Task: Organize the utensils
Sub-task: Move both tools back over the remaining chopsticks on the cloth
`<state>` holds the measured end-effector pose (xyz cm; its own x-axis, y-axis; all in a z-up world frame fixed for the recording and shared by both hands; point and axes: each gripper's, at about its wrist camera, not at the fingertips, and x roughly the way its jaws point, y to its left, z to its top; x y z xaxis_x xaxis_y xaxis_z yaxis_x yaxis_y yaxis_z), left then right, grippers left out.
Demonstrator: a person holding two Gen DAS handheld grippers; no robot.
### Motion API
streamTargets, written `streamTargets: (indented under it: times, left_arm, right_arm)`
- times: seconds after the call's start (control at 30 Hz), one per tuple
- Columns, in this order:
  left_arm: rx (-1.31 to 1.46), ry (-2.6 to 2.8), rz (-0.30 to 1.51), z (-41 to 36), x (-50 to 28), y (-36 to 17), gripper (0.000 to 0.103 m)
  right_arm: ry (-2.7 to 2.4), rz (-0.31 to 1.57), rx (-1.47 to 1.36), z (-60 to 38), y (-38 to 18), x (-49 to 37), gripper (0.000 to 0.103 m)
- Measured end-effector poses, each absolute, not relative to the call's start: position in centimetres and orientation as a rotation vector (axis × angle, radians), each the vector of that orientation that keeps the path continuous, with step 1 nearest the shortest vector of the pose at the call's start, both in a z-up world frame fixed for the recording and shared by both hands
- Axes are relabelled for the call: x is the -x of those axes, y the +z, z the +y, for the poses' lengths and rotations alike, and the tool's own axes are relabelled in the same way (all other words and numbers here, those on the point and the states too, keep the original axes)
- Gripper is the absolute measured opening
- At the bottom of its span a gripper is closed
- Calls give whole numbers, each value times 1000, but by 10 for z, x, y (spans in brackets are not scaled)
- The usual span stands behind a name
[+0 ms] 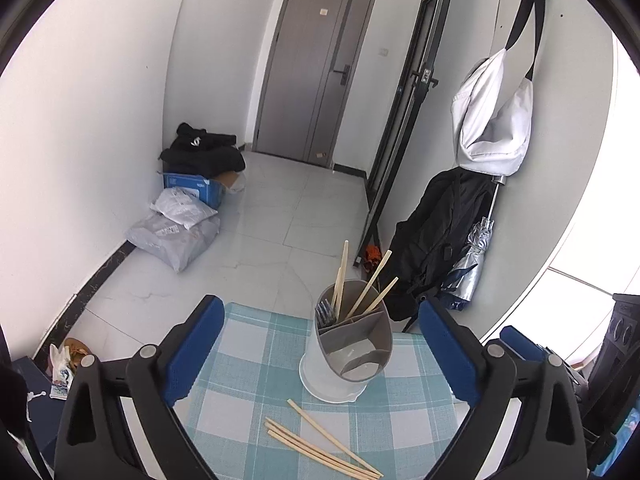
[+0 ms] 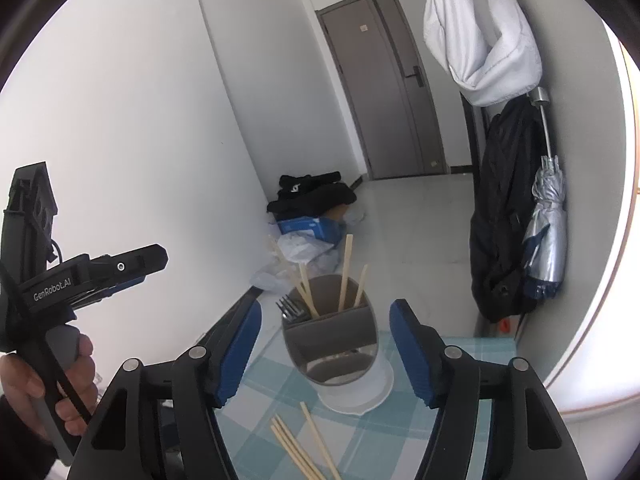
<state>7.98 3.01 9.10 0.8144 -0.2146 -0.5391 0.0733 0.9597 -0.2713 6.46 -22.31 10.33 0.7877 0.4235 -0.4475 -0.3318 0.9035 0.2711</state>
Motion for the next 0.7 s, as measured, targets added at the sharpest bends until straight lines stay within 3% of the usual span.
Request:
streamTargets:
  times: [0.13,0.37,0.7]
  left_arm:
    - [259,-136,584,34,-63,85,102]
    - [272,-103,584,38,-46,62,102]
    - [312,-53,646,46,-32,13,102]
  right_arm:
    - [411,504,-191,-221,100,-43,73]
    - [408,490,-171,-215,82,-17,83]
    - [393,569,-142,-203,43,-7,85]
